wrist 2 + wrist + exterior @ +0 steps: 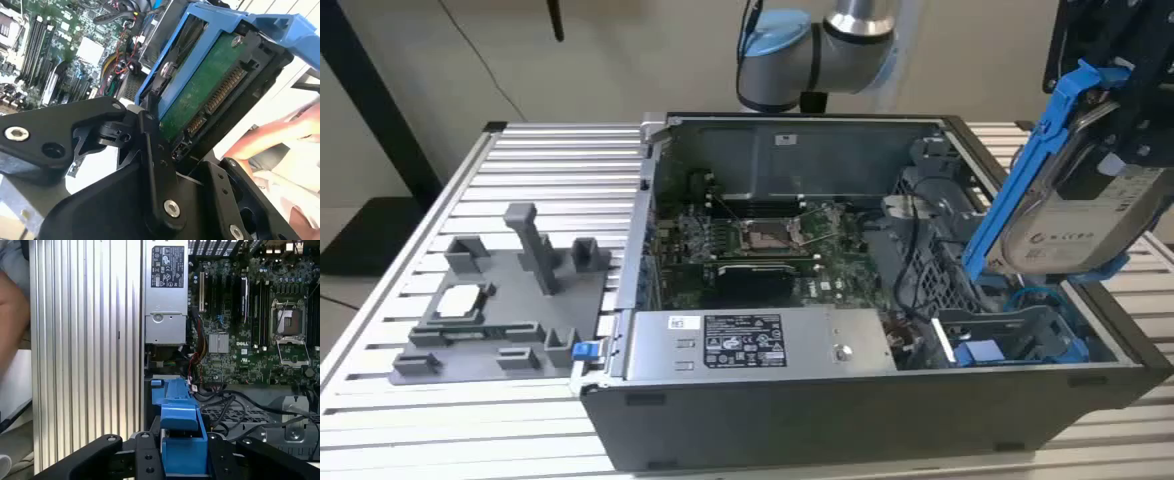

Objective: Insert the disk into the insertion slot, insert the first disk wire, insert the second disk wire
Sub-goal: 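Insert the disk into the insertion slot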

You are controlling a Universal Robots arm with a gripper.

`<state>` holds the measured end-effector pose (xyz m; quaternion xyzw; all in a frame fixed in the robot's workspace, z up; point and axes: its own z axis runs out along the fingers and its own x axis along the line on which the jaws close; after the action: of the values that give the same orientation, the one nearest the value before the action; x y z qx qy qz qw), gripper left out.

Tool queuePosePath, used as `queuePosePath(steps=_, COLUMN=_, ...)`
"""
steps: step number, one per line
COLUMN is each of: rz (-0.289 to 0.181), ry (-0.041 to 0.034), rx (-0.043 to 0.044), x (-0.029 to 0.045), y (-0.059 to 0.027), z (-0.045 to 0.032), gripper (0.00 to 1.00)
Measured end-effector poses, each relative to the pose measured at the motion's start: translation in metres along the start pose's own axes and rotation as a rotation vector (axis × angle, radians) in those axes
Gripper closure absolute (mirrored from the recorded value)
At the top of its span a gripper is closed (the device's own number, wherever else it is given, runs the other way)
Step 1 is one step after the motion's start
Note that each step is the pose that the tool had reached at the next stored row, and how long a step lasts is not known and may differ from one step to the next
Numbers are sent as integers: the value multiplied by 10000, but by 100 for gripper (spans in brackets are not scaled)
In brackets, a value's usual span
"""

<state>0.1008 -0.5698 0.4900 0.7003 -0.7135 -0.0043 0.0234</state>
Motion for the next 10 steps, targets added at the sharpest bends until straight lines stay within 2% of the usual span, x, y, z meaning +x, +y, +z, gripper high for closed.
queuePosePath(steps=1, rz=0, ry=3, rx=0, x=0, y=0, z=0, gripper=100)
queuePosePath(steps=3, rz=2, ry=90, rx=2, x=0, y=-1, z=0, gripper=100)
queuePosePath(steps=10, rz=4, ry=74, rx=2, x=-1, y=0, z=16, gripper=100)
